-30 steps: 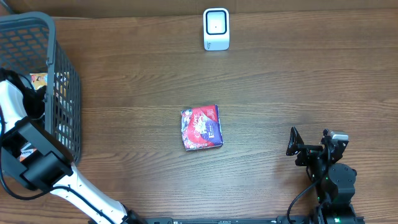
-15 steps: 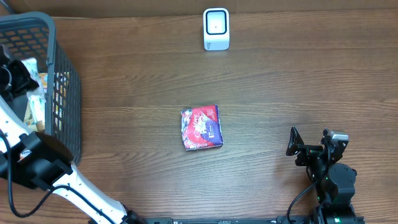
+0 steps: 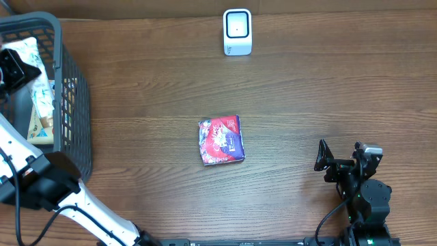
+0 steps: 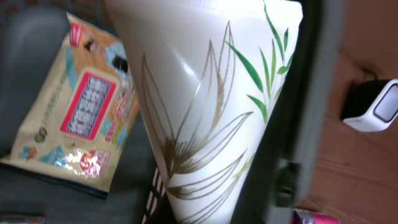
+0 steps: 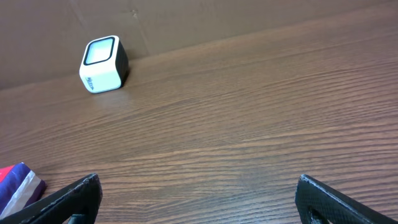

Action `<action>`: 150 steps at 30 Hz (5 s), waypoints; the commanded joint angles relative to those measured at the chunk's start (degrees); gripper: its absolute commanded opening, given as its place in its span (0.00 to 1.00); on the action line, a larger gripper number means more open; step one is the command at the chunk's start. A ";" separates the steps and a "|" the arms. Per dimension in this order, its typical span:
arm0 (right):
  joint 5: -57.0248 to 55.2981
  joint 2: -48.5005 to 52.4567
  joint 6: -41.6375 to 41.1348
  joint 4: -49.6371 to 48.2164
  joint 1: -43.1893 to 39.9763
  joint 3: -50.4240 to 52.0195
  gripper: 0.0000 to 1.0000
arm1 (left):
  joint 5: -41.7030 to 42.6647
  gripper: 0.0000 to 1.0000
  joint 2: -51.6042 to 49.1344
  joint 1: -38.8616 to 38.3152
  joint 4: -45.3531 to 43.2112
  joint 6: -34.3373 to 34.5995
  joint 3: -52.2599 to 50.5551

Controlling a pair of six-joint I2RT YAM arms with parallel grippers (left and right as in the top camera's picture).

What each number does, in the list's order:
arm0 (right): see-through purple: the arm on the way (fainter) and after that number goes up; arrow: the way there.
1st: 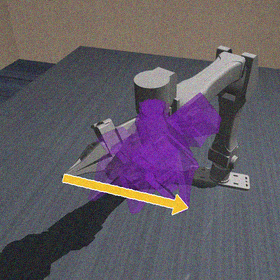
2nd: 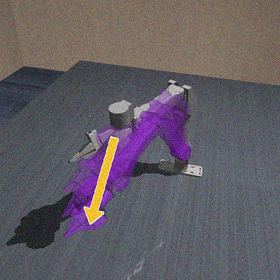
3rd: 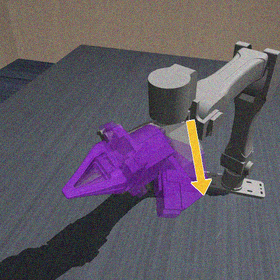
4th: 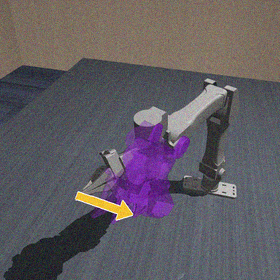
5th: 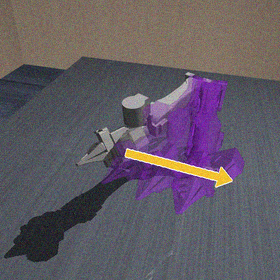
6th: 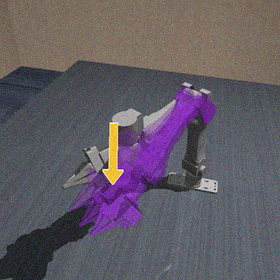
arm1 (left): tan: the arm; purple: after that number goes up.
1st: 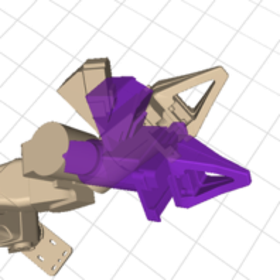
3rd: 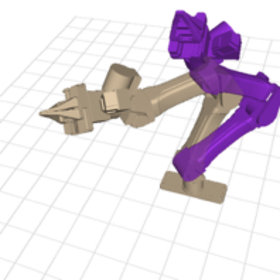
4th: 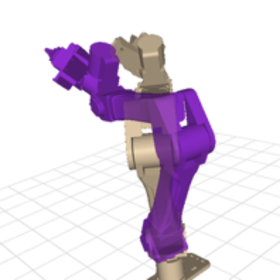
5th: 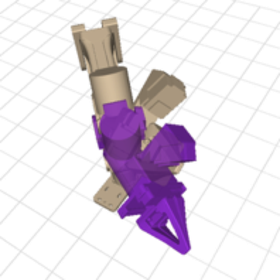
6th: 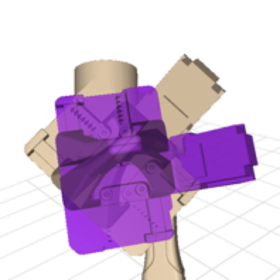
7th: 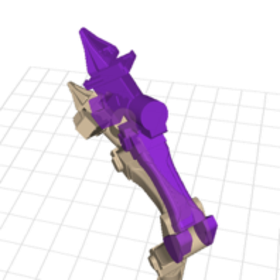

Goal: Scan the item barcode
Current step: 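Reach the left gripper into the basket and grasp the white tube, then place the white tube beside the pink-purple package with the left gripper, then reach the left gripper into the basket and grasp the yellow snack bag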

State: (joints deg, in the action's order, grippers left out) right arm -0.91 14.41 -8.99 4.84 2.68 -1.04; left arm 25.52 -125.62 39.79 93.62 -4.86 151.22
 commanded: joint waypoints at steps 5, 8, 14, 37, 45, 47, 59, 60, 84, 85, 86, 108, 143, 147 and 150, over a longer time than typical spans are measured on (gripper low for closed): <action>-0.66 0.02 -0.13 -0.15 0.26 0.57 1.00 | 0.76 0.04 13.31 -0.04 -4.59 0.87 1.70; -0.66 0.02 -0.13 -0.17 0.26 0.57 1.00 | 4.85 0.04 17.31 -0.07 -5.64 0.83 1.70; -0.48 0.02 -0.13 -0.17 0.26 0.57 1.00 | 10.60 0.04 21.49 -0.17 -4.79 0.83 1.70; -0.48 0.02 -0.13 -1.09 0.26 0.57 1.00 | -29.70 0.04 21.79 -45.72 -6.82 10.25 -7.74; -0.48 0.02 -0.13 -1.18 0.26 0.57 1.00 | -35.06 0.04 21.81 -53.42 -24.26 16.98 -31.89; -0.48 0.02 -0.13 -1.11 0.26 0.57 1.00 | -35.39 0.05 21.81 -54.82 -28.44 18.27 -39.12; -0.48 0.02 -0.13 -1.14 0.26 0.57 1.00 | -49.20 0.04 21.81 -62.05 -36.26 28.41 -67.08; -0.48 0.02 -0.13 -1.14 0.26 0.57 1.00 | -52.04 0.04 21.81 -62.47 -36.46 30.45 -68.85; -0.48 0.02 -0.13 -1.55 0.26 0.57 1.00 | -67.63 0.49 21.81 -65.22 -46.82 40.30 -86.55; -0.48 0.02 -0.13 -1.60 0.26 0.57 1.00 | -67.65 0.69 21.81 -65.88 -47.21 39.04 -86.51; -0.48 0.02 -0.13 -1.62 0.26 0.57 1.00 | -67.65 0.85 21.81 -66.42 -47.30 38.25 -86.31; -0.22 0.02 -0.15 -1.51 0.26 0.57 1.00 | -62.10 1.00 30.56 -60.92 -16.24 30.93 -36.48; 1.05 0.02 -0.13 -0.37 0.26 0.57 1.00 | -25.88 1.00 24.98 -2.71 -30.91 -9.92 -44.19; 1.03 0.02 -0.13 -0.04 0.26 0.57 1.00 | -25.35 1.00 21.59 -2.21 -31.12 -12.52 -44.19; 1.03 0.02 -0.13 0.00 0.26 0.57 1.00 | -21.70 1.00 18.62 -1.40 -31.41 -13.27 -44.19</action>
State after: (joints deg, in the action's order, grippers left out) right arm -0.21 14.48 -9.02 4.97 2.68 -1.04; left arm -0.10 -103.72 37.30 62.48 -14.02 107.18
